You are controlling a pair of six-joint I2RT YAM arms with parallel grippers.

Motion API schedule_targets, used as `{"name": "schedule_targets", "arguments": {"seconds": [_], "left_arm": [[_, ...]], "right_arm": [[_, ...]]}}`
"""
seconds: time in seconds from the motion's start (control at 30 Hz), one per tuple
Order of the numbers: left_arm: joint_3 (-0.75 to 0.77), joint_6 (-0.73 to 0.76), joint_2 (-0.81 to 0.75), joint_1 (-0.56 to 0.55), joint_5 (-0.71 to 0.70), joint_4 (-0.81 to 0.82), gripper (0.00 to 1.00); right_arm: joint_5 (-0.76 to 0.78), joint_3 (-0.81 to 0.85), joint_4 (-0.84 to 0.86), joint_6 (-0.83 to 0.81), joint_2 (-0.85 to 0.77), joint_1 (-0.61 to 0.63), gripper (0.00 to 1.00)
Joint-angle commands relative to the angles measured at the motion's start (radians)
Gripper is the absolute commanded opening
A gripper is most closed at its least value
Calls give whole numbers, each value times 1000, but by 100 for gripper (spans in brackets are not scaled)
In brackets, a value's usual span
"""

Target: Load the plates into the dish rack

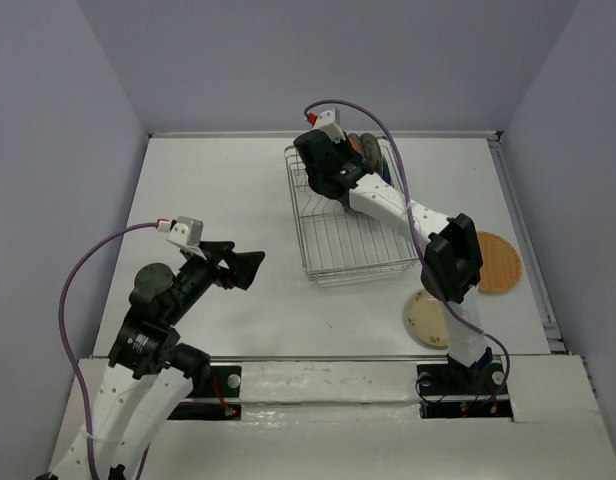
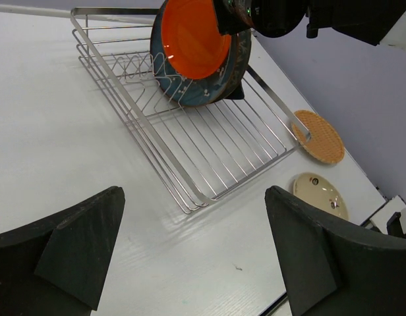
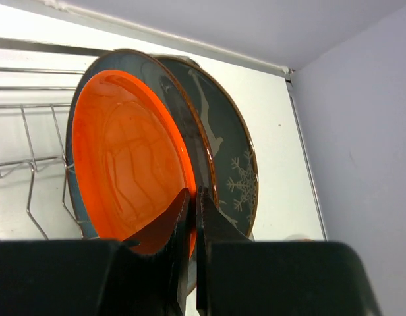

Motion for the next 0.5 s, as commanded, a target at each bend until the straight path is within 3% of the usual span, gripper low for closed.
{"name": "schedule_targets", "arguments": {"seconds": [0.0,0.4,0.47], "left_arm": [[-2,17,15,-4,-7,44,99],[1,17,58,-4,8,49,99],[1,16,73,-3,28,50,99]], "right_arm": [[36,-20,-2,29,-42,-18,7],[-101,-55,-11,153,10,-18,7],[-122,-45,-25,176,11,-18,14]]}}
